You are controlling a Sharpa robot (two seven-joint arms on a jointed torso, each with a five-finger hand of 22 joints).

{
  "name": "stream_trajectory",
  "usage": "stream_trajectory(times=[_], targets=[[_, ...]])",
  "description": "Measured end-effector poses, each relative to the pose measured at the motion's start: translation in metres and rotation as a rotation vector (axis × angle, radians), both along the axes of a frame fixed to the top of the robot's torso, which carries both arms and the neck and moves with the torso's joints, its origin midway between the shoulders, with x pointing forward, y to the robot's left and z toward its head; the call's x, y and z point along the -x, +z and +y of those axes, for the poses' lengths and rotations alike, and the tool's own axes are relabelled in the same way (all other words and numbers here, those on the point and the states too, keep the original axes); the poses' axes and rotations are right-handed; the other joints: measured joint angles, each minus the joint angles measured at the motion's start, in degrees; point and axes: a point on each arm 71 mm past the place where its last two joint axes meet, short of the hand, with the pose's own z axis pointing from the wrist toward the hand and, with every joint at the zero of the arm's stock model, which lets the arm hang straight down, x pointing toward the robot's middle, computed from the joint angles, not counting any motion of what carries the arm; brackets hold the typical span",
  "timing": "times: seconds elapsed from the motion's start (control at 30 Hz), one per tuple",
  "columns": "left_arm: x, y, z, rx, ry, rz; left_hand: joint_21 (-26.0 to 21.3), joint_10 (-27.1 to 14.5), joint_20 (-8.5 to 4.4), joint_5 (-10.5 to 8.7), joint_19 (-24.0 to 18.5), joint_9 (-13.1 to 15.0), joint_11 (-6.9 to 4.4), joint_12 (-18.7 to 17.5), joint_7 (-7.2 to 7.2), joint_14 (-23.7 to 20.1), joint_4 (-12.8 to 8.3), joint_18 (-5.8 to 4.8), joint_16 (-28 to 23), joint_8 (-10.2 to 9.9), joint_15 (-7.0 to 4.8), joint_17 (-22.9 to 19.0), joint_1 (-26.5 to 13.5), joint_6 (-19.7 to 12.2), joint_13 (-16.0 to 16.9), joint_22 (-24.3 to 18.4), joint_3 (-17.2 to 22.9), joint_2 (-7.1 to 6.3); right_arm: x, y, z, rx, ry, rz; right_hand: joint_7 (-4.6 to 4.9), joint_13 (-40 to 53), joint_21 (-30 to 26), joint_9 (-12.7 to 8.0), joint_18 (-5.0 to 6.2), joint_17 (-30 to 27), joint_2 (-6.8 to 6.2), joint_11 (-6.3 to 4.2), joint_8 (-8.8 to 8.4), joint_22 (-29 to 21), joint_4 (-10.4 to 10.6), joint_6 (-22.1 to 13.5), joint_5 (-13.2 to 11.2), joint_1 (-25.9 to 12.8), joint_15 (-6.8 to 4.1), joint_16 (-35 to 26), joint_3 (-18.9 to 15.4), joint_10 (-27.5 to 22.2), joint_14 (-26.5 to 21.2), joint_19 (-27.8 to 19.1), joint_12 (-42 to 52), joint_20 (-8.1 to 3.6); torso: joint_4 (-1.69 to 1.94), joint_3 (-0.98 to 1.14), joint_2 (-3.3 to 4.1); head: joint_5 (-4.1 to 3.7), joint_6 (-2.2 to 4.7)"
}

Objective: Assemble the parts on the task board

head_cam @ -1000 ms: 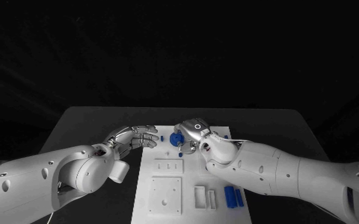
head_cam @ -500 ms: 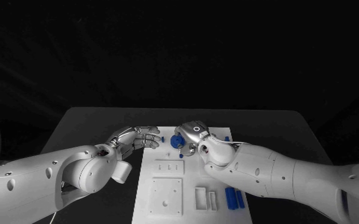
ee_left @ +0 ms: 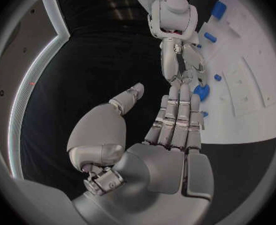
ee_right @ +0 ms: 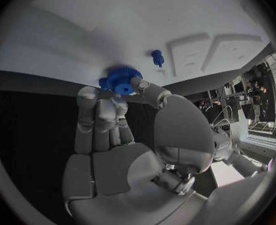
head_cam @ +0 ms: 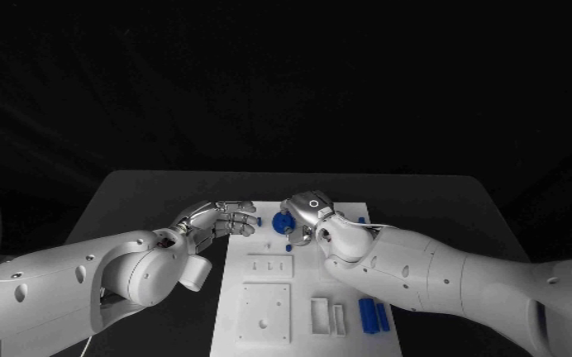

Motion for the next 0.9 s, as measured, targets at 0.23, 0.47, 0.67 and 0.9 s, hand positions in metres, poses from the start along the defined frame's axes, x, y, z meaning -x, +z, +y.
stream_trajectory(times=[0.23, 0.47, 0.67, 0.9], targets=[[-0.0002, 0.0000, 0.0001, 0.000, 0.000, 0.000, 0.0, 0.0, 0.00, 0.00, 0.0, 0.0, 0.00, 0.0, 0.00, 0.0, 0.0, 0.00, 0.0, 0.0, 0.00, 0.0, 0.0, 0.0, 0.0, 0.0, 0.0, 0.00, -0.0009, -0.0005, 0.0003, -0.006, -0.006, 0.011, -0.13, -0.2, -0.3, 1.3, 0.00, 0.0, -0.51, 0.43, -1.35, 0.0, 0.2, 0.1, -0.4, 0.1, 0.23, -0.3, 0.5, -0.4, -0.2, 0.0, -0.1, 0.14, -0.03, 0.04, 0.00, 0.09, -0.04], [-0.0002, 0.0000, -0.0006, -0.002, -0.002, -0.002, 0.0, 0.0, 0.00, 0.00, 0.0, 0.0, 0.00, 0.0, 0.00, 0.0, 0.0, 0.00, 0.0, 0.0, 0.00, 0.0, 0.0, 0.0, 0.0, 0.0, 0.0, 0.00, -0.0006, -0.0021, 0.0025, -0.017, -0.004, 0.034, 1.97, -0.4, -0.5, 0.1, -0.02, 0.2, -2.12, 1.96, -3.90, 0.0, 0.5, -2.0, -1.2, 0.0, 1.72, -0.3, 0.8, -1.1, -0.1, 0.0, -0.1, 0.15, -0.10, 0.07, 0.00, 0.15, -0.06], [-0.0001, 0.0001, -0.0011, -0.008, -0.007, -0.007, 0.0, 0.0, 0.00, 0.00, 0.0, 0.0, 0.00, 0.0, 0.00, 0.0, 0.0, 0.00, 0.2, 0.0, 0.00, 0.0, 0.0, 0.0, 0.0, 0.0, 0.0, 0.00, 0.0001, -0.0034, 0.0029, -0.032, -0.001, 0.054, 3.51, -0.4, -0.6, -0.6, -0.19, 0.4, -2.77, 2.56, -5.01, 0.0, 1.2, -3.5, -3.4, -0.2, 2.29, -0.4, -0.1, -1.3, -0.1, -0.1, -0.1, 0.26, -0.10, 0.10, -0.03, 0.16, -0.07], [-0.0004, 0.0001, -0.0012, -0.006, -0.006, -0.006, 0.0, 0.0, 0.00, 0.00, 0.0, 0.0, 0.00, 0.0, 0.00, 0.0, 0.8, 0.00, 0.2, 0.0, 0.00, -0.1, -0.4, 0.0, 0.0, -0.1, -0.5, 0.38, 0.0000, -0.0038, 0.0010, -0.056, -0.002, 0.079, 3.68, -0.6, -0.9, -0.7, -0.22, 0.8, -1.52, 2.67, -5.34, 0.0, 1.0, -4.4, 5.6, -0.8, 2.29, -0.4, -0.3, -1.4, -0.1, -0.2, 0.2, 0.36, -0.07, 0.10, -0.04, 0.16, -0.18]])
